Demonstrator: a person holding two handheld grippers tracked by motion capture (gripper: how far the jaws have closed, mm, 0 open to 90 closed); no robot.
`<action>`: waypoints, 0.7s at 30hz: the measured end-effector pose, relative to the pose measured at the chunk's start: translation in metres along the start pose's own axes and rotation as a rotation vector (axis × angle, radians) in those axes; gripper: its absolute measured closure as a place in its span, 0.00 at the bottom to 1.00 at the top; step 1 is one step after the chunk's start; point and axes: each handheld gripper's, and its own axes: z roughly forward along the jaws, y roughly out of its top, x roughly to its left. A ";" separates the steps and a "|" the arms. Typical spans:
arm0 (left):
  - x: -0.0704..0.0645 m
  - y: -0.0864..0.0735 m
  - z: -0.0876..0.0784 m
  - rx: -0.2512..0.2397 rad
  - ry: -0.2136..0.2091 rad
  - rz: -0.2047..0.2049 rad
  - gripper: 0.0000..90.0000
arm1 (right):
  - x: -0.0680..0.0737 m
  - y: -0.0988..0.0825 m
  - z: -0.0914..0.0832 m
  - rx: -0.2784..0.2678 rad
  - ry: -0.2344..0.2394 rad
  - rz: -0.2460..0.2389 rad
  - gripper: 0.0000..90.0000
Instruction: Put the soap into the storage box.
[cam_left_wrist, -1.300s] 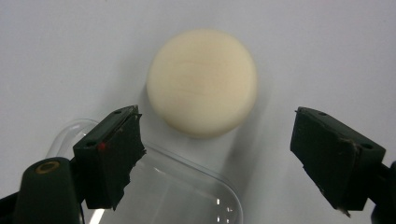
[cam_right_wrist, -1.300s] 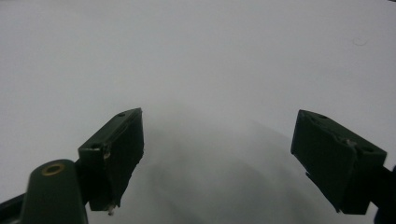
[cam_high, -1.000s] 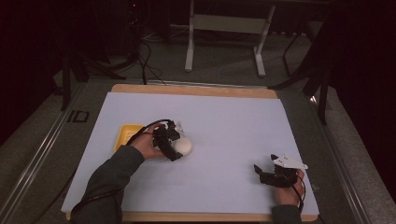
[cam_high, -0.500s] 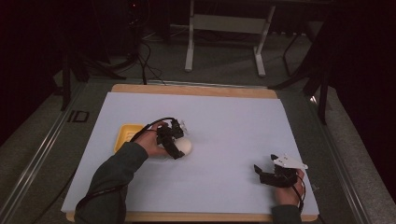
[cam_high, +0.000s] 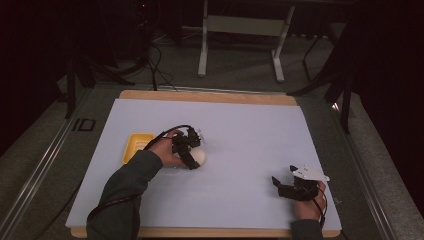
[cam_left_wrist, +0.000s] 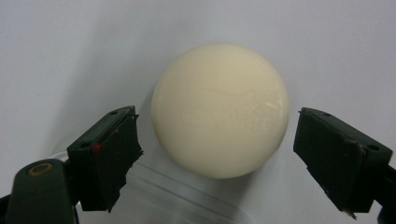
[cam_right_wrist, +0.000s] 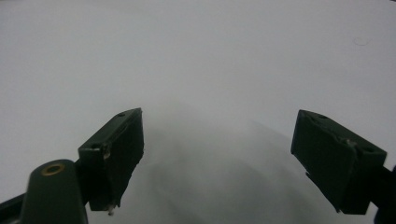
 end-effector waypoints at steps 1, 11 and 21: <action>0.000 0.001 0.001 0.005 -0.001 0.002 0.17 | 0.000 0.000 0.000 0.000 0.000 0.000 0.19; -0.002 0.012 0.014 0.078 -0.005 0.017 0.17 | 0.000 0.000 0.000 0.001 0.001 0.000 0.19; 0.000 0.016 0.023 0.128 -0.021 0.017 0.18 | 0.000 0.000 0.000 0.002 0.003 -0.001 0.19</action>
